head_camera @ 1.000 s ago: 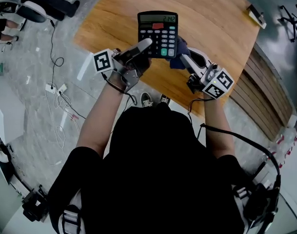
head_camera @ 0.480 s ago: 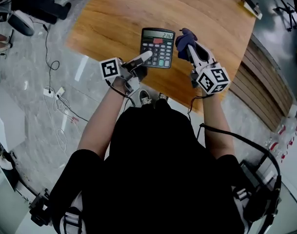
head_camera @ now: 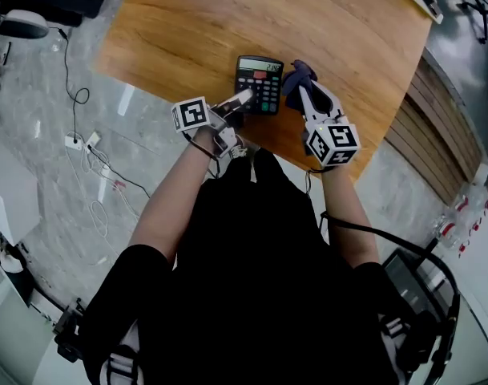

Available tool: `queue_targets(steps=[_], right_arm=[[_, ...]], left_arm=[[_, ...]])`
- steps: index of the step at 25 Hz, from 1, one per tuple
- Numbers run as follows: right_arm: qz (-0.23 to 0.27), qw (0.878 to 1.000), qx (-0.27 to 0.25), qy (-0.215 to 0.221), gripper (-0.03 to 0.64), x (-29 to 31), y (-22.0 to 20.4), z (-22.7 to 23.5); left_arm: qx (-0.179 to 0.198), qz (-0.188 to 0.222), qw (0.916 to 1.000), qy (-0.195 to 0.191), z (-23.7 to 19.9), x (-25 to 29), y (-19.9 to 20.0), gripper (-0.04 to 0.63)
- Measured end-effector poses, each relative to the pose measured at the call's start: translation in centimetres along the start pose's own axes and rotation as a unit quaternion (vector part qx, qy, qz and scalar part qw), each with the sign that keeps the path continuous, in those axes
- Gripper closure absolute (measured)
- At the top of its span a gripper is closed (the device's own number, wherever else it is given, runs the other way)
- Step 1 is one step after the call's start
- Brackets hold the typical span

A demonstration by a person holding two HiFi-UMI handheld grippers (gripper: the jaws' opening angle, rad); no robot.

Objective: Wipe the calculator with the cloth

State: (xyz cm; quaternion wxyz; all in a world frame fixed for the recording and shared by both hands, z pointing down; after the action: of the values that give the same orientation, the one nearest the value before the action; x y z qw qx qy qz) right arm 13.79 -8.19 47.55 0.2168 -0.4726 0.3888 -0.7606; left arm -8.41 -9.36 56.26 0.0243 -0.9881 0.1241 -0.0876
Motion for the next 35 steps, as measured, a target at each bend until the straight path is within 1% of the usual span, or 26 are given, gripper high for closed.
queue_targets(steps=[5, 7, 10, 12, 13, 14, 15, 16, 18, 20, 22, 25, 29, 30, 31, 32, 33, 35], right_arm=[[-0.004, 1.0, 0.016, -0.007, 0.554, 0.5, -0.9, 0.2], [-0.006, 1.0, 0.018, -0.011, 0.554, 0.5, -1.3, 0.3], [-0.013, 0.999, 0.023, -0.026, 0.554, 0.5, -1.9, 0.5], [-0.019, 0.999, 0.026, -0.037, 0.554, 0.6, -2.2, 0.7], [-0.023, 0.998, 0.027, -0.042, 0.554, 0.7, -2.3, 0.8], [-0.026, 0.998, 0.028, -0.048, 0.554, 0.8, -2.5, 0.8], [-0.031, 0.998, 0.028, -0.053, 0.554, 0.9, -2.6, 0.8], [-0.036, 0.997, 0.029, -0.058, 0.554, 0.9, -2.8, 0.8], [-0.047, 0.996, 0.03, -0.068, 0.554, 0.9, -3.3, 1.0], [-0.061, 0.995, 0.03, -0.079, 0.554, 1.0, -3.8, 1.2], [-0.077, 0.993, 0.027, -0.09, 0.554, 1.2, -4.2, 1.3], [-0.105, 0.989, 0.024, -0.097, 0.554, 1.7, -4.9, 1.2], [-0.145, 0.984, 0.019, -0.102, 0.554, 2.3, -6.0, 1.1], [-0.155, 0.983, 0.014, -0.103, 0.554, 2.5, -6.3, 0.9], [-0.164, 0.981, 0.008, -0.104, 0.554, 2.7, -6.5, 0.8], [-0.173, 0.979, 0.001, -0.105, 0.554, 3.0, -6.8, 0.6], [-0.183, 0.977, -0.006, -0.105, 0.554, 3.2, -7.0, 0.4], [-0.199, 0.974, -0.019, -0.105, 0.554, 3.8, -7.5, 0.3]], left_arm=[[-0.004, -0.013, 0.9993, 0.034, -1.9, 0.4, -0.1, 0.523], [-0.007, -0.015, 0.999, 0.042, -2.3, 0.4, -0.2, 0.523], [0.0, -0.02, 0.9981, 0.058, -2.7, 0.4, -0.1, 0.522], [0.013, -0.029, 0.9964, 0.078, -2.5, 0.5, 0.0, 0.515], [0.031, -0.036, 0.9941, 0.097, -2.3, 0.5, 0.2, 0.507], [0.056, -0.046, 0.9896, 0.124, -1.9, 0.6, 0.3, 0.498], [0.087, -0.057, 0.982, 0.158, -1.5, 0.6, 0.3, 0.491], [0.118, -0.068, 0.9714, 0.195, -1.1, 0.6, 0.3, 0.477], [0.168, -0.087, 0.9459, 0.264, -0.6, 0.7, 0.0, 0.448], [0.206, -0.102, 0.9202, 0.317, -0.2, 0.9, -0.1, 0.425], [0.24, -0.113, 0.8959, 0.356, 0.1, 1.1, -0.1, 0.407], [0.287, -0.125, 0.8591, 0.405, 0.0, 1.1, -0.1, 0.39], [0.367, -0.135, 0.804, 0.448, 0.4, 1.5, -0.6, 0.376], [0.382, -0.135, 0.7937, 0.454, 0.6, 1.6, -0.7, 0.376], [0.39, -0.134, 0.7881, 0.457, 0.7, 1.6, -0.8, 0.376], [0.394, -0.132, 0.7869, 0.456, 0.7, 1.6, -0.9, 0.376], [0.394, -0.13, 0.7888, 0.454, 0.7, 1.5, -1.0, 0.376], [0.388, -0.125, 0.7976, 0.444, 0.5, 1.3, -0.9, 0.376]])
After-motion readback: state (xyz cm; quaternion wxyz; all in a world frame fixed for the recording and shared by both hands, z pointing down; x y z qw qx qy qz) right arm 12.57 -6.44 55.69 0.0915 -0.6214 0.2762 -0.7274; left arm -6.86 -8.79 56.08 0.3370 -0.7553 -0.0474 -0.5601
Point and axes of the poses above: the fingertips, and each gripper's own axes: x forward along the fingers, z to its right, y out of its top, the point moved 7 cm from there along -x, backward along the fingers, and after that the axes turned 12 degrees about -z, right-handed, at the moved point
